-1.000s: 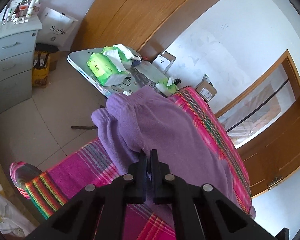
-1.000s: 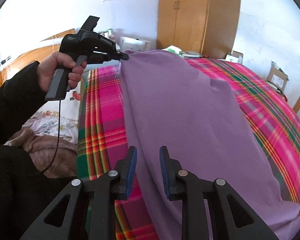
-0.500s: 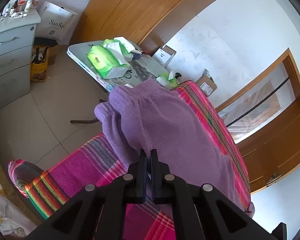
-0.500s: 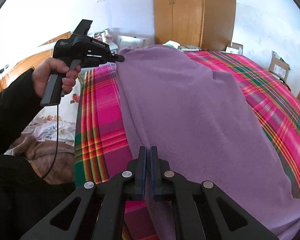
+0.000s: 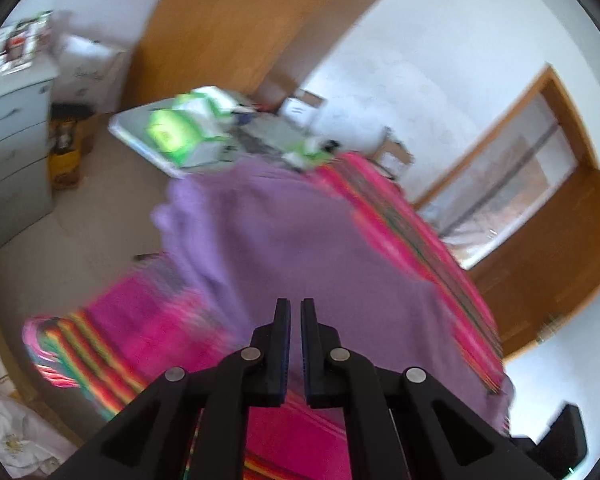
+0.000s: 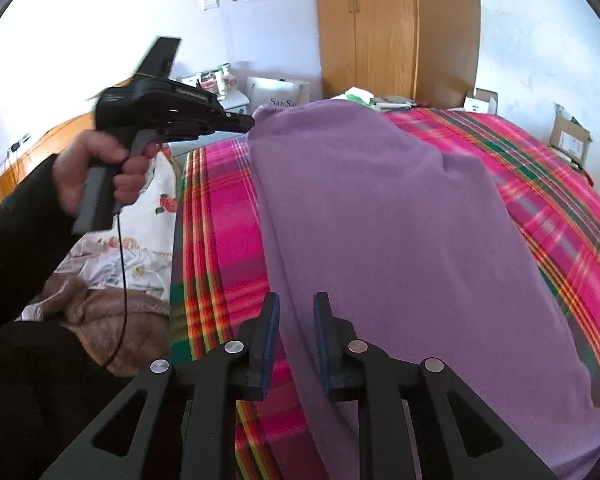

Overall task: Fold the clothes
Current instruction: 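Grasp the purple garment with the left gripper and lift it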

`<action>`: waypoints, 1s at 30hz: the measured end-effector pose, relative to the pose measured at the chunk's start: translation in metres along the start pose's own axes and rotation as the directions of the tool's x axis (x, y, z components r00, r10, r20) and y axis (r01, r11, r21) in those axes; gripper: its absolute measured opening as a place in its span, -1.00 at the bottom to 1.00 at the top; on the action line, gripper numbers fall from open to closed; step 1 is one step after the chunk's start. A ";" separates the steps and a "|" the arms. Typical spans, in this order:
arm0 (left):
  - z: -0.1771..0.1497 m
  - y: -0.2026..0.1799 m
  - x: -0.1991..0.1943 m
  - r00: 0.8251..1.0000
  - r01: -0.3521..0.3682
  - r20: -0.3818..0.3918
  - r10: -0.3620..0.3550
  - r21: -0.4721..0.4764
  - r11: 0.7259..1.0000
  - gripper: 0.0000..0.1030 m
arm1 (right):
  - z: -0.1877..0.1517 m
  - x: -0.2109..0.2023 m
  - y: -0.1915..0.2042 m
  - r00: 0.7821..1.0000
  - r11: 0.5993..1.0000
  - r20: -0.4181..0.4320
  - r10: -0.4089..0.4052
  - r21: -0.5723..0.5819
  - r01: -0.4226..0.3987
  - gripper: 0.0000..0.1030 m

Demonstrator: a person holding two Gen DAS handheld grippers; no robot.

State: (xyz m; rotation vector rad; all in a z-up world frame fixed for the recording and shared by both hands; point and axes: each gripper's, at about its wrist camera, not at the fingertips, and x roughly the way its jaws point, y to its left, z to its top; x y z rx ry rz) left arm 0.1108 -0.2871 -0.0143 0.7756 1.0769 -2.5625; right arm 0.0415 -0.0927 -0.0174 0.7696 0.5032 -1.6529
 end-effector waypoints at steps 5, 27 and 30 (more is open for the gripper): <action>-0.030 -0.046 0.035 0.986 0.109 -0.143 -0.090 0.131 0.985 -0.93 | 0.010 0.010 -0.006 1.000 0.998 0.022 -0.007 0.066 0.005 -0.65; 0.008 0.005 0.039 0.982 -0.160 -0.066 0.178 0.211 0.964 -0.96 | -0.004 0.001 -0.031 0.997 0.979 0.026 -0.067 0.193 0.061 -0.47; 0.006 0.030 0.032 0.979 -0.170 -0.081 0.186 0.175 0.970 -0.96 | -0.012 0.000 -0.040 0.998 0.969 0.010 -0.065 0.242 0.060 -0.45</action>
